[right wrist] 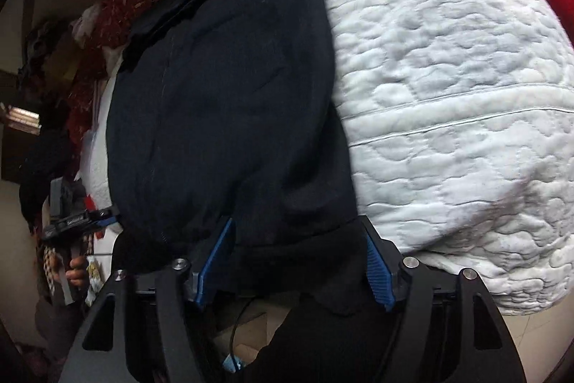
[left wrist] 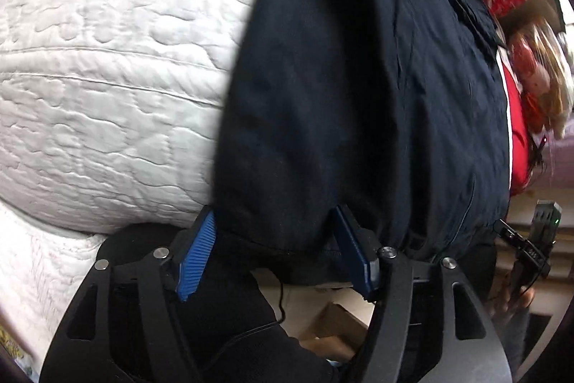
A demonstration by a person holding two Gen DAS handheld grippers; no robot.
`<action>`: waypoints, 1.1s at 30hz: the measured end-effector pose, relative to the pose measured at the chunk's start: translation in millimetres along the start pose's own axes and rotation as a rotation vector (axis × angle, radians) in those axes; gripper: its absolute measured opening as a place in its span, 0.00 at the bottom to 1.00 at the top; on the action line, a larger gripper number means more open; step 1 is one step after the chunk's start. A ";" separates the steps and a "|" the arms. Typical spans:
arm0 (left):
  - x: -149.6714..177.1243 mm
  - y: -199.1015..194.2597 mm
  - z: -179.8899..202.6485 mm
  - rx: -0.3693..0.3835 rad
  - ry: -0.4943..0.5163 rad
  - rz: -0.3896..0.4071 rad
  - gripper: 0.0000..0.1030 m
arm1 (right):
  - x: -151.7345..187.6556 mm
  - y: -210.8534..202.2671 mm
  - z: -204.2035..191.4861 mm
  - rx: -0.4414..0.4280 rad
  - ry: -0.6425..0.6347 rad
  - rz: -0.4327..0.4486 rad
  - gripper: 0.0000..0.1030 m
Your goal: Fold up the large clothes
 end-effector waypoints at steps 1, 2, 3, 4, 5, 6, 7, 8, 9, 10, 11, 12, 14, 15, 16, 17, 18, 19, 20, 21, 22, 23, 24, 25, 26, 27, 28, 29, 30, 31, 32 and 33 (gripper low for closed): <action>2.4 -2.4 -1.0 -0.001 0.017 0.013 0.61 | 3.1 0.7 -2.8 0.016 -0.043 -0.006 0.64; 4.1 -3.9 0.1 0.003 0.036 0.024 0.47 | 5.3 -0.4 -2.5 0.038 -0.075 -0.006 0.60; 5.4 -5.5 1.7 0.022 0.045 0.025 0.30 | 8.7 -1.5 -2.4 0.059 -0.111 -0.007 0.41; 6.6 -9.5 4.9 0.080 0.031 0.020 0.21 | 11.1 -3.0 -2.8 0.044 -0.116 -0.014 0.21; 8.4 -15.1 4.7 0.121 0.017 0.016 0.12 | 9.1 -3.7 -6.7 0.021 -0.106 -0.003 0.20; 7.5 -20.8 7.1 0.143 0.010 0.023 0.10 | 8.8 -7.7 -9.9 -0.003 -0.107 0.016 0.17; 4.6 -30.8 10.3 0.164 0.016 0.042 0.09 | 8.9 -13.5 -12.9 -0.020 -0.115 0.033 0.15; 3.0 -38.7 14.6 0.187 0.019 0.058 0.08 | 9.2 -20.8 -16.7 -0.038 -0.121 0.056 0.15; 1.8 -46.9 18.0 0.212 0.018 0.069 0.08 | 11.8 -30.7 -18.6 -0.063 -0.119 0.078 0.15; -2.9 -55.9 24.3 0.245 0.013 0.084 0.08 | 10.1 -40.0 -23.0 -0.095 -0.111 0.104 0.14; -8.0 -61.1 34.1 0.270 0.008 0.097 0.08 | 5.7 -50.4 -27.9 -0.130 -0.097 0.133 0.14; -13.6 -71.2 39.6 0.307 -0.002 0.117 0.08 | 2.7 -58.7 -31.3 -0.162 -0.083 0.159 0.14; -22.9 -85.2 42.5 0.352 -0.015 0.147 0.08 | -2.5 -79.6 -35.1 -0.228 -0.050 0.218 0.13; -27.6 -90.2 44.8 0.370 -0.024 0.158 0.08 | -7.1 -89.1 -37.0 -0.259 -0.031 0.248 0.12; -35.1 -91.5 50.8 0.390 -0.035 0.167 0.08 | -15.9 -94.7 -43.3 -0.283 -0.015 0.275 0.11; -42.0 -87.9 61.3 0.405 -0.047 0.172 0.08 | -21.4 -103.1 -44.4 -0.307 0.002 0.300 0.11; -47.6 -89.4 63.8 0.416 -0.057 0.177 0.08 | -28.2 -110.4 -44.6 -0.326 0.017 0.322 0.11; -54.3 -90.3 66.3 0.421 -0.068 0.185 0.08 | -34.4 -118.1 -44.9 -0.345 0.030 0.346 0.11; -59.7 -91.8 65.8 0.424 -0.075 0.192 0.08 | -38.7 -124.3 -43.9 -0.358 0.042 0.362 0.11; -66.8 -91.1 70.0 0.425 -0.084 0.202 0.08 | -43.7 -129.8 -43.1 -0.371 0.054 0.378 0.10; -75.0 -92.4 71.6 0.426 -0.099 0.213 0.08 | -49.9 -135.4 -42.2 -0.378 0.063 0.393 0.10; -82.8 -96.6 72.9 0.435 -0.117 0.223 0.08 | -55.9 -138.3 -42.0 -0.384 0.069 0.404 0.10; -90.0 -99.0 72.7 0.443 -0.135 0.232 0.08 | -63.0 -141.1 -42.1 -0.394 0.076 0.417 0.10; -100.9 -102.8 71.6 0.449 -0.158 0.249 0.08 | -69.2 -146.4 -38.6 -0.403 0.083 0.427 0.10; -109.3 -103.7 71.5 0.452 -0.173 0.263 0.08 | -77.1 -151.0 -36.9 -0.414 0.092 0.442 0.10; -117.9 -107.5 68.2 0.455 -0.189 0.279 0.08 | -87.0 -148.2 -43.7 -0.421 0.099 0.453 0.10; -130.3 -108.0 68.6 0.459 -0.210 0.298 0.08 | -103.2 -137.6 -59.2 -0.431 0.109 0.468 0.10; -137.8 -108.2 67.0 0.461 -0.225 0.310 0.08 | -109.3 -142.8 -56.3 -0.439 0.116 0.481 0.10; -146.5 -110.9 63.8 0.465 -0.242 0.321 0.08 | -119.7 -139.4 -60.5 -0.443 0.122 0.491 0.10; -159.7 -112.4 63.2 0.473 -0.264 0.336 0.08 | -129.4 -141.7 -60.5 -0.450 0.130 0.504 0.10; -167.2 -113.7 60.1 0.475 -0.274 0.345 0.08 | -146.5 -133.1 -72.2 -0.455 0.136 0.515 0.10; -178.2 -112.9 61.9 0.476 -0.287 0.356 0.08 | -159.4 -133.5 -71.7 -0.457 0.143 0.528 0.10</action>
Point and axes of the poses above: each gripper's, at about its wrist camera, not at the fingertips, and y roughly the way its jaws point, z to its right, x to its underside, the point moved 8 cm from there along y, roughly the way its jaws point, and after that the axes turned 6 degrees about z, right-handed, at the moved point
